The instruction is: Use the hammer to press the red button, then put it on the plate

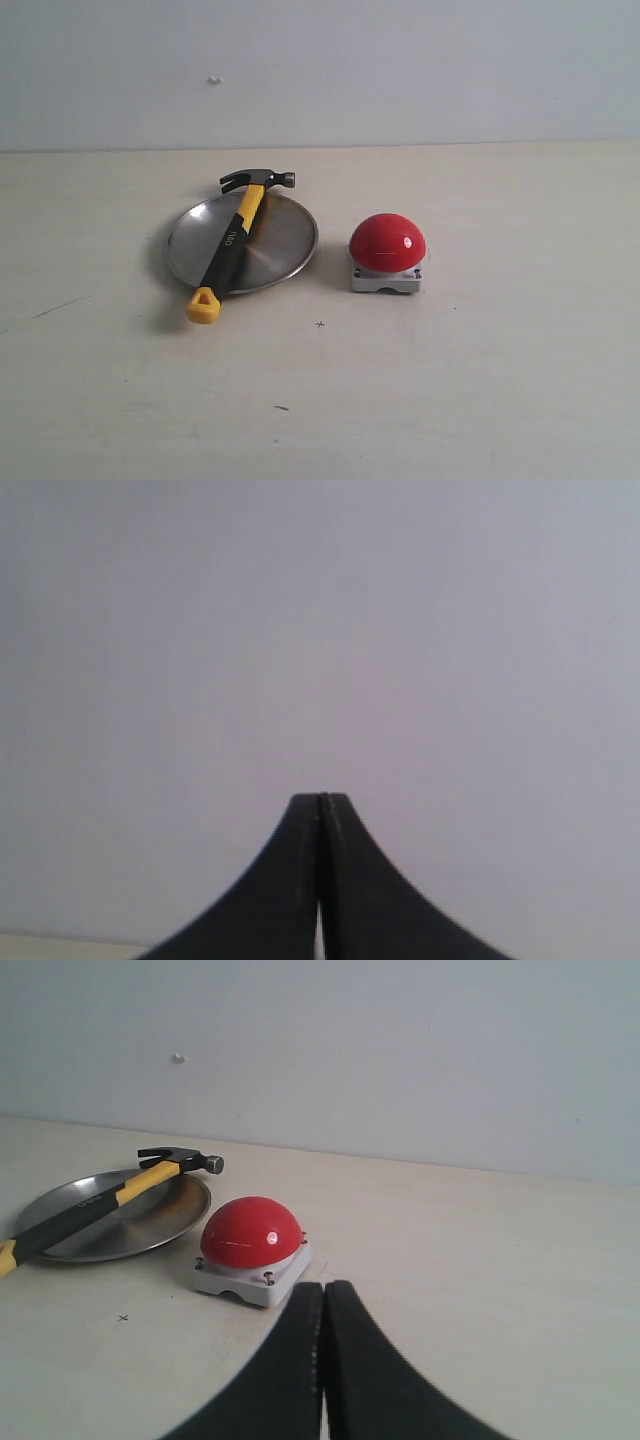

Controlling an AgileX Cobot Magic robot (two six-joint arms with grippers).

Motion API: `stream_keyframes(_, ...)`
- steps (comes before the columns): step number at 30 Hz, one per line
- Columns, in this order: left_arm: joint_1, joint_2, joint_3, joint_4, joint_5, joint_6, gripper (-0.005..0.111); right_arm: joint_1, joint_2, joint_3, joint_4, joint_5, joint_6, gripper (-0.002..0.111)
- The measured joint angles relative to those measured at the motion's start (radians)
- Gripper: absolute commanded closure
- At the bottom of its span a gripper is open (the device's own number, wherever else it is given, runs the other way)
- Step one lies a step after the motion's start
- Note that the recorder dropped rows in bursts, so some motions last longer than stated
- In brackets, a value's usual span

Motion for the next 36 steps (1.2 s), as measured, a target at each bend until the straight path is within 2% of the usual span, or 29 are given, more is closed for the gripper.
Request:
stream_keyframes(3, 0.000, -0.025, 0.032, -0.158, 0.000, 0.149, 0.107, 0.000, 0.000, 0.000, 0.000, 0.000, 0.000, 0.108)
stream_keyframes(7, 0.000, -0.044, 0.052, -0.223, 0.015, 0.216, 0.107, 0.000, 0.000, 0.000, 0.000, 0.000, 0.000, 0.108)
stream_keyframes(19, 0.000, -0.046, 0.053, -0.240, 0.307, 0.252, 0.107, 0.000, 0.000, 0.000, 0.000, 0.000, 0.000, 0.108)
stream_keyframes(36, 0.000, -0.134, 0.053, -0.231, 0.573, 0.411, 0.107, 0.000, 0.000, 0.000, 0.002, 0.000, 0.000, 0.108)
